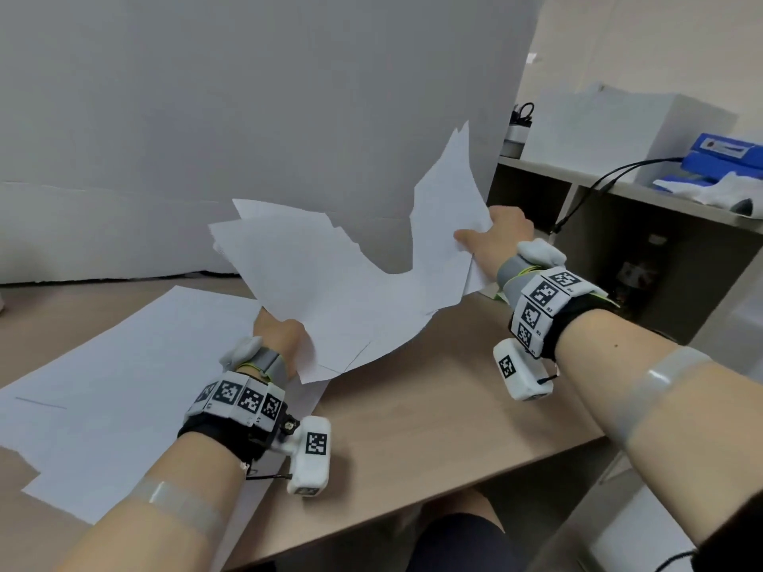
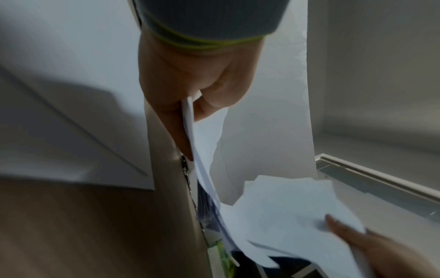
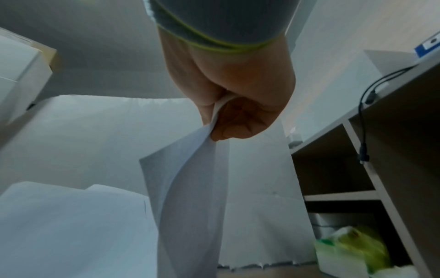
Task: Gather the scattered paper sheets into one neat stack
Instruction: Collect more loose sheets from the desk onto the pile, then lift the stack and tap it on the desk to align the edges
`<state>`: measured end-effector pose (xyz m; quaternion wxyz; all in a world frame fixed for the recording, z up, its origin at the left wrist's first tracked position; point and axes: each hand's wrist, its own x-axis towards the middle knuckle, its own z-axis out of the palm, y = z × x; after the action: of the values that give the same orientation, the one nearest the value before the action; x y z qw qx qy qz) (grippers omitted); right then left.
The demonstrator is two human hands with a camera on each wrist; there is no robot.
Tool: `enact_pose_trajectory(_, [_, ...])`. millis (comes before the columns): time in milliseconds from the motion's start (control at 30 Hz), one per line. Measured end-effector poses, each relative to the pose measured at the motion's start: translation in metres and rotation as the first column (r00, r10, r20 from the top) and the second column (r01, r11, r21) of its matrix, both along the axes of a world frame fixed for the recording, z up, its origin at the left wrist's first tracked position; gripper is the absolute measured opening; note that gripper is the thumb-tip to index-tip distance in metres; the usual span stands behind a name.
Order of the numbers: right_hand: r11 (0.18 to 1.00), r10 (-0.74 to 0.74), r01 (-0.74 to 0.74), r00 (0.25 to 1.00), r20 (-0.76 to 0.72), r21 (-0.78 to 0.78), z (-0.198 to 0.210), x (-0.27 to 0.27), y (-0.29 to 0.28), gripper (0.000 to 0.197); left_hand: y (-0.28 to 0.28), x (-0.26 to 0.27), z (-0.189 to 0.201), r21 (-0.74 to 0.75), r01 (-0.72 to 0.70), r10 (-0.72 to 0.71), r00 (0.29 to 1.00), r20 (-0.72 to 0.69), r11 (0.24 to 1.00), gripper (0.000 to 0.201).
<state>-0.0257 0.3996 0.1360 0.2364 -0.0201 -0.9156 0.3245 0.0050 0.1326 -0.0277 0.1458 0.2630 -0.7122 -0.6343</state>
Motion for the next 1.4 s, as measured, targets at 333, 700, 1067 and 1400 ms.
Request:
enact_pose_trajectory(333, [0.938,0.262,-0.286,0.955,-0.137,-0.198,0.023,0.017,-0.053,0.03,-0.04,0.034,0.004,0.024,0.123,-0.125,0.986,0.113,0.992,0.048])
enact_pose_trajectory(700, [0.794,0.455,-0.305,0.872,0.182,-0.525,-0.052,0.012,-0.056,0.036,-0.063,0.051,-0.001,0.263,0.311,-0.367,0.908,0.201,0.913,0.015])
enact_pose_trajectory(1067, [0.963,0.264,-0.236,0.725,0.636,-0.132,-0.12,-0.009,-0.067,0.067,-0.074,0.045,-0.003,0.314,0.293,-0.359,0.916,0.18,0.903,0.047])
enact_pose_trajectory(1400, [0.973,0.114,-0.215,0.753,0.648,0.078,-0.131,-0.01,-0.058,0.035,-0.081,0.036,-0.013,0.045,0.39,-0.389,0.888,0.247,0.92,0.054])
